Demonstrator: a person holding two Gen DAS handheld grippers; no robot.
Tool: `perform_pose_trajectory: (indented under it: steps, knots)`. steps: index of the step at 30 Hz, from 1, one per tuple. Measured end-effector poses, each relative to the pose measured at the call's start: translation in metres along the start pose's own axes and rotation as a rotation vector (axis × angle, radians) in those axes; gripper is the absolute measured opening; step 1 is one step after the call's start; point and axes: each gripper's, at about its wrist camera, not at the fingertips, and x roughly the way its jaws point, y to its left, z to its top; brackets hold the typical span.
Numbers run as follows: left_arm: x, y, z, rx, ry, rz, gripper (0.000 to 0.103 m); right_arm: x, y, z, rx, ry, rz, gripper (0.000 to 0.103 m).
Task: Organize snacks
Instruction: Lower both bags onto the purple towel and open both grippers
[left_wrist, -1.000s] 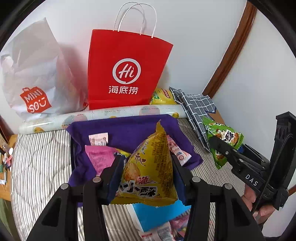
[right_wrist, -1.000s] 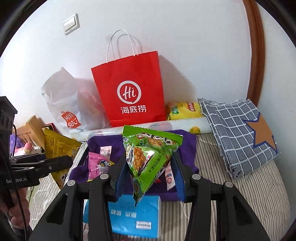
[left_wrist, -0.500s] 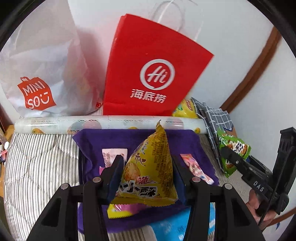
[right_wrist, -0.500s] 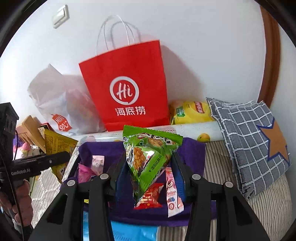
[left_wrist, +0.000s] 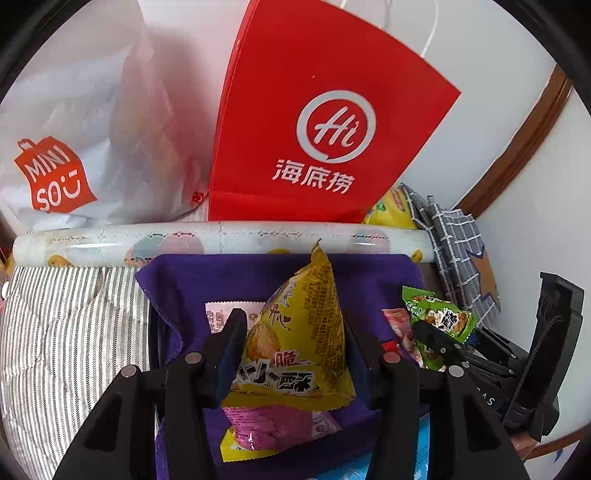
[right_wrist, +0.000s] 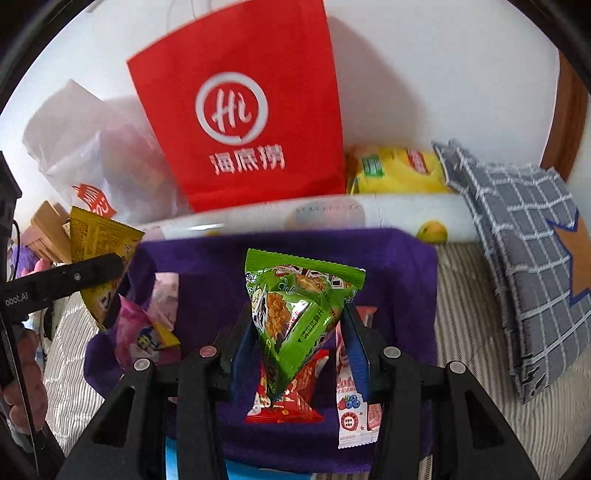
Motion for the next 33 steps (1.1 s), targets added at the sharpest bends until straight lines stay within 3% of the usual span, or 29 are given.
perform_pose_trajectory:
  steps: [20,24,30,33]
  knots:
    - [0.015,0.0,-0.006,0.008,0.057,0.033,0.049,0.008,0.004,-0.003,-0.033,0.039,-0.026,0.047]
    - [0.018,0.0,-0.006,0.006,0.068,0.037,0.049,0.001,0.005,-0.002,-0.043,0.015,-0.03,0.057]
    - [0.017,-0.002,-0.005,0.007,0.07,0.034,0.049,-0.015,0.001,0.002,-0.03,-0.032,-0.041,0.061]
    - [0.014,-0.005,-0.005,0.015,0.065,0.03,0.057,-0.022,0.001,0.004,-0.026,-0.05,-0.047,0.063]
